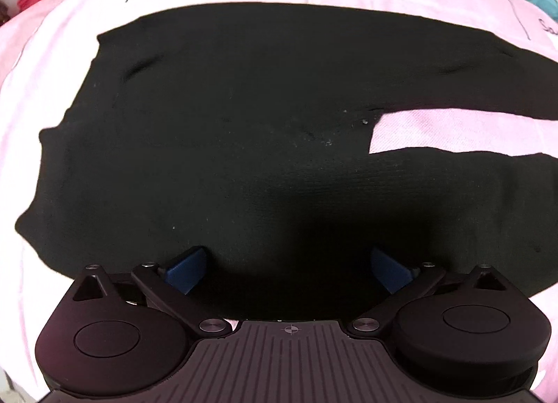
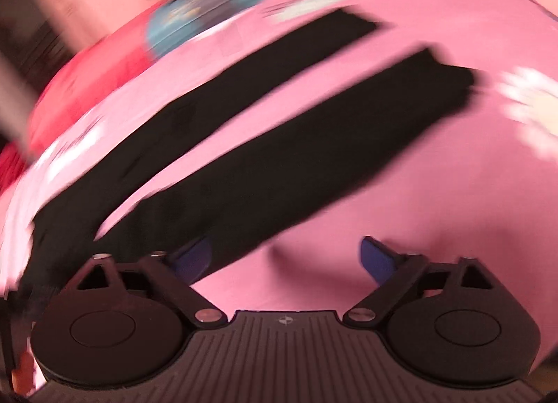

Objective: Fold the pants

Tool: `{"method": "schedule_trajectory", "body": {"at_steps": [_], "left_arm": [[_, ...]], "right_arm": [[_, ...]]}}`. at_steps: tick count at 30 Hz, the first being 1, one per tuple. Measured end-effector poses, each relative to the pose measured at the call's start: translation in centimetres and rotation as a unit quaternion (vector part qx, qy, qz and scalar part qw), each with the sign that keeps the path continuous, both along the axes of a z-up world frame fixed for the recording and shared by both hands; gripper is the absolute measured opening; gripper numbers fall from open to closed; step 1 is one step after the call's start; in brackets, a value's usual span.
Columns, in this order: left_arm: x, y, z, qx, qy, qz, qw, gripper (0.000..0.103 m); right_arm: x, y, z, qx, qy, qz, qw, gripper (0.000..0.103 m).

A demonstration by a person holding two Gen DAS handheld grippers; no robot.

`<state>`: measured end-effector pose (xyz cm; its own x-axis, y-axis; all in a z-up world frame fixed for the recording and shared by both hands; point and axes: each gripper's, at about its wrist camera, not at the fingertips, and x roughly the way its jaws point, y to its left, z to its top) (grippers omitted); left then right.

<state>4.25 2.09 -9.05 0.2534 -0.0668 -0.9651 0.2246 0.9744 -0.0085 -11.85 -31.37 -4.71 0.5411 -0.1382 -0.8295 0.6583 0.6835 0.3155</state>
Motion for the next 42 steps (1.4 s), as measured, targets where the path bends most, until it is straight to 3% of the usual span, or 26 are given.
{"method": "schedule_trajectory", "body": {"at_steps": [2, 4, 5, 6, 8, 11, 13, 14, 16, 18, 19, 22, 25, 27, 29, 30, 32, 36, 40, 42], "left_arm": [[-0.2, 0.0, -0.1, 0.012, 0.001, -0.008, 0.9999, 0.103], [-0.5, -0.1, -0.2, 0.022, 0.009, -0.005, 0.9997, 0.103], [-0.3, 0.0, -0.2, 0.022, 0.004, -0.004, 0.9997, 0.103], [-0.2, -0.1, -0.2, 0.025, 0.005, -0.003, 0.9997, 0.103], [-0.2, -0.2, -0.4, 0.033, 0.005, -0.001, 0.9995, 0.103], [-0.3, -0.4, -0.4, 0.037, 0.006, 0.0, 0.9993, 0.103], [-0.2, -0.4, -0.4, 0.036, 0.005, 0.001, 0.9993, 0.103], [-0.1, -0.4, -0.4, 0.035, 0.003, 0.002, 0.9994, 0.103], [-0.3, -0.4, -0.4, 0.035, 0.001, 0.001, 0.9994, 0.103], [-0.3, -0.6, -0.5, 0.035, -0.005, 0.0, 0.9994, 0.103], [-0.2, -0.6, -0.5, 0.035, -0.006, 0.0, 0.9994, 0.103], [-0.2, -0.4, -0.5, 0.033, -0.005, -0.002, 0.9994, 0.103], [0.3, -0.5, -0.5, 0.032, -0.004, -0.015, 0.9994, 0.103], [0.5, -0.2, -0.2, 0.025, 0.001, -0.015, 0.9996, 0.103], [0.5, 0.1, 0.3, 0.016, -0.004, -0.014, 0.9998, 0.103], [0.5, 0.5, 0.7, 0.015, -0.011, -0.012, 0.9998, 0.103], [0.4, 1.4, 1.7, 0.005, -0.029, -0.009, 0.9995, 0.103], [0.6, 3.3, 3.3, 0.003, -0.062, -0.004, 0.9981, 0.103], [1.3, 4.9, 2.5, 0.027, -0.067, 0.006, 0.9974, 0.103], [1.5, 5.3, 1.0, 0.042, -0.05, 0.01, 0.9978, 0.103]], "right_arm": [[-1.1, -3.7, -1.0, 0.006, 0.002, -0.07, 0.998, 0.062], [-1.5, -6.4, -1.8, 0.023, -0.018, -0.118, 0.993, 0.06], [-1.3, -7.4, -2.1, 0.025, -0.034, -0.129, 0.991, 0.062], [-0.8, -8.0, -2.2, 0.021, -0.052, -0.132, 0.99, 0.071], [0.5, -8.3, -2.5, 0.005, -0.074, -0.122, 0.99, 0.082], [2.8, -8.0, -3.1, -0.03, -0.073, -0.108, 0.991, 0.081], [3.7, -8.0, -3.2, -0.078, -0.041, -0.1, 0.991, 0.052], [3.5, -8.8, -2.8, -0.089, -0.028, -0.101, 0.99, 0.013], [0.6, -10.7, -1.8, -0.034, -0.097, -0.137, 0.985, 0.011], [-0.7, -12.1, -2.3, -0.061, -0.058, -0.159, 0.984, 0.011], [-1.2, -12.9, -3.2, -0.045, -0.04, -0.164, 0.985, 0.01], [-2.4, -13.4, -2.7, -0.022, -0.071, -0.182, 0.98, 0.01], [-2.6, -12.7, -2.4, -0.027, -0.059, -0.213, 0.975, 0.018], [-2.6, -12.4, -1.8, -0.042, -0.052, -0.232, 0.97, 0.046], [-3.3, -11.3, -0.8, -0.079, -0.04, -0.239, 0.967, 0.062], [-3.7, -10.3, -0.2, -0.096, -0.029, -0.236, 0.967, 0.065], [-3.5, -7.8, 0.0, -0.09, -0.025, -0.195, 0.976, 0.065], [-2.1, -1.6, -0.7, -0.021, -0.034, -0.095, 0.995, 0.059], [0.3, 3.0, -2.7, 0.089, -0.043, -0.046, 0.994, 0.058], [1.7, 3.8, -2.9, 0.069, -0.047, -0.051, 0.995, 0.06]]}}
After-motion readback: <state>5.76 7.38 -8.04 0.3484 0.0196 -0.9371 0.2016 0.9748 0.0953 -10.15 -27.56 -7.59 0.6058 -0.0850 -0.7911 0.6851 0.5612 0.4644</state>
